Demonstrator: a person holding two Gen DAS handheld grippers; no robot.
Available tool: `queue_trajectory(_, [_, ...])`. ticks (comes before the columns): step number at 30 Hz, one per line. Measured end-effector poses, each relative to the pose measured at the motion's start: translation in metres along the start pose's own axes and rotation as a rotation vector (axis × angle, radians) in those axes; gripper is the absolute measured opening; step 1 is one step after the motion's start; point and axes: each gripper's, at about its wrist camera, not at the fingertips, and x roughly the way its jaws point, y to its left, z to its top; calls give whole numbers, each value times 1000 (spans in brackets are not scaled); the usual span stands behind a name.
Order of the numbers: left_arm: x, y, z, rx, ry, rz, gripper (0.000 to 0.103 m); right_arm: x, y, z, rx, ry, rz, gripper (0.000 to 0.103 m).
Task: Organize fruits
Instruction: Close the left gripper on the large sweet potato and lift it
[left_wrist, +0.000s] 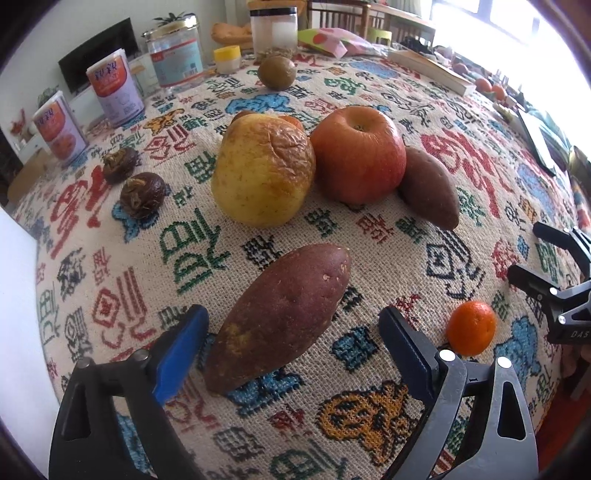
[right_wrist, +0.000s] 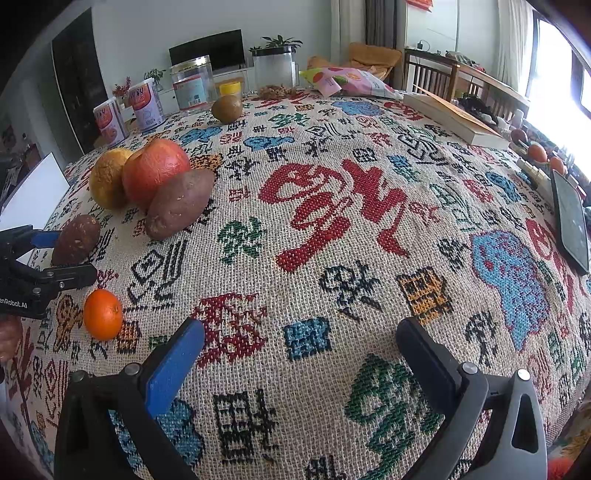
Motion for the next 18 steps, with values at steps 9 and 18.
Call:
queue_trajectory(9, [-3,8,1,-63,-10,-2,58,0,0,0,1,0,1,103])
queue_trajectory(18, [-26,15,-35,-345,82,102,57,0,0,-1,3,-2,5,103])
